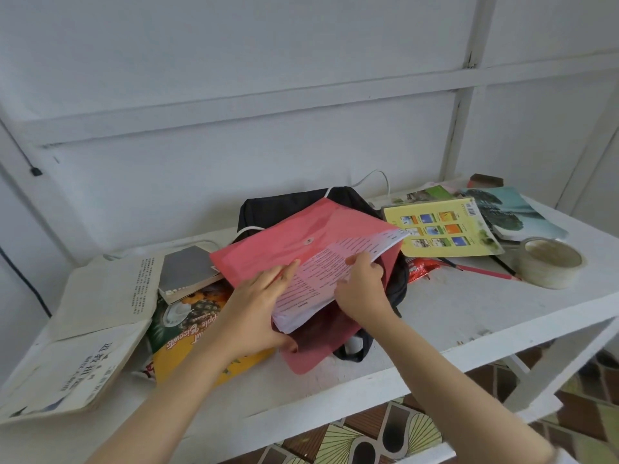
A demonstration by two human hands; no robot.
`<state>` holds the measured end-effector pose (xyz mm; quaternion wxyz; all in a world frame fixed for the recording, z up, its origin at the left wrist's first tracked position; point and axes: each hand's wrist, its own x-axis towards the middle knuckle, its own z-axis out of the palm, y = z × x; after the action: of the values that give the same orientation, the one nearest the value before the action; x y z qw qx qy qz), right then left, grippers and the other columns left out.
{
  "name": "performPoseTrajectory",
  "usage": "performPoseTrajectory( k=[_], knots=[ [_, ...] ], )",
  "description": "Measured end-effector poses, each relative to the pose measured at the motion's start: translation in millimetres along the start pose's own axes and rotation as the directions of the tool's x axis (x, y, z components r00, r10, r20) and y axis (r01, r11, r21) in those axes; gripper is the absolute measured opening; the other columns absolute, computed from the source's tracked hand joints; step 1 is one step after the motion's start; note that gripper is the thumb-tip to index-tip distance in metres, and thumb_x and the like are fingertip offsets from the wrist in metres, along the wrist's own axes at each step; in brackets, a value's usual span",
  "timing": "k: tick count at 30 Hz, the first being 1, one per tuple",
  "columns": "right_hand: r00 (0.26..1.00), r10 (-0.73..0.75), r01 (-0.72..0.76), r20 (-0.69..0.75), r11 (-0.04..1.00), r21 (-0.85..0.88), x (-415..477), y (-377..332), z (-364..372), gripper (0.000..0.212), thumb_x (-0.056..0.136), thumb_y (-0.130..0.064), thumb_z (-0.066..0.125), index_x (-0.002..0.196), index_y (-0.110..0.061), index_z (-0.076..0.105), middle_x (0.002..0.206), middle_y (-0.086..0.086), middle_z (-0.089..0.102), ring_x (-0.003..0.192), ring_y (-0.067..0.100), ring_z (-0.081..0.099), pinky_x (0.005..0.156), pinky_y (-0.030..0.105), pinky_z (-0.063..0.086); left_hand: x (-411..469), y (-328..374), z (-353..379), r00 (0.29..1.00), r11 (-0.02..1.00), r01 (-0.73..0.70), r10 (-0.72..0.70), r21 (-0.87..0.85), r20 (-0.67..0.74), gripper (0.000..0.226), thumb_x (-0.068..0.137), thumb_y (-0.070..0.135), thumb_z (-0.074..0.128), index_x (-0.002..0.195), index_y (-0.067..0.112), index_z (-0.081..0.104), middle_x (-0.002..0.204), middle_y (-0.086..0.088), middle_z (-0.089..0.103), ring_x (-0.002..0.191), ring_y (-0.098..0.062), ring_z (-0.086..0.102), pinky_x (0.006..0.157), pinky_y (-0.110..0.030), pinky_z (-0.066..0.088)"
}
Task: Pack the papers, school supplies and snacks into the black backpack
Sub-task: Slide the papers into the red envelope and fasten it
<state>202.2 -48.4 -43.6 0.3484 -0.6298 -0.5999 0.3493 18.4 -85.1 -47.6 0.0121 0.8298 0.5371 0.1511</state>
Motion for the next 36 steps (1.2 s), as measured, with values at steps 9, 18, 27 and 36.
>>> performPoseTrajectory(
  k=[9, 18, 27, 36],
  knots=[
    [0.984, -0.147, 0.175, 0.102, 0.906, -0.385, -25.6, 24.8, 18.3, 0.05, 0.093, -0.017, 0.033, 0.139, -0.006, 0.018, 0.155, 0.023, 0.005, 0.143, 0.039, -0.006, 0.116, 0.045, -0.001, -3.8, -1.7, -1.3, 1.0, 0.992, 0.013, -0.01, -0.129, 0.025, 0.127, 0.056, 0.038, 0.085, 0.147, 0.036, -0.004, 0.146, 0.019, 0.021, 0.129, 0.0, 0.023, 0.097, -0.015, 0.029],
    [0.967, -0.12, 0.218, 0.226, 0.851, -0.478, 6.6, 23.7, 13.3, 0.031, 0.091, -0.019, 0.031, 0.12, -0.009, 0.03, 0.146, 0.019, 0.028, 0.142, 0.032, 0.009, 0.113, 0.051, -0.008, -9.4, -4.2, -1.5, 0.998, 0.995, 0.004, 0.003, -0.1, 0.069, 0.128, 0.056, 0.047, 0.084, 0.142, 0.04, -0.011, 0.148, 0.017, 0.018, 0.133, -0.001, 0.019, 0.104, -0.013, 0.017],
    [0.947, -0.115, 0.284, 0.301, 0.741, -0.609, 1.3, 21.4, 0.0, 0.027, 0.092, -0.012, 0.03, 0.117, -0.009, 0.04, 0.125, 0.011, 0.051, 0.129, 0.029, 0.036, 0.112, 0.056, -0.004, -12.9, -11.8, 4.2, 0.998, 0.998, -0.001, 0.006, -0.062, 0.069, 0.115, 0.058, 0.05, 0.082, 0.144, 0.041, 0.006, 0.148, 0.016, 0.024, 0.133, -0.004, 0.025, 0.102, -0.013, 0.018],
    [0.885, -0.236, 0.454, 0.402, 0.634, -0.627, -6.2, 21.2, -25.7, 0.049, 0.095, -0.016, 0.026, 0.144, -0.011, 0.03, 0.152, 0.003, 0.03, 0.143, 0.021, 0.017, 0.115, 0.052, -0.01, -14.0, -16.7, 15.5, 0.995, 0.991, -0.006, -0.008, -0.137, -0.101, 0.086, 0.076, 0.036, 0.074, 0.144, 0.036, 0.022, 0.139, 0.014, 0.042, 0.125, -0.004, 0.038, 0.099, -0.013, 0.027]
  ],
)
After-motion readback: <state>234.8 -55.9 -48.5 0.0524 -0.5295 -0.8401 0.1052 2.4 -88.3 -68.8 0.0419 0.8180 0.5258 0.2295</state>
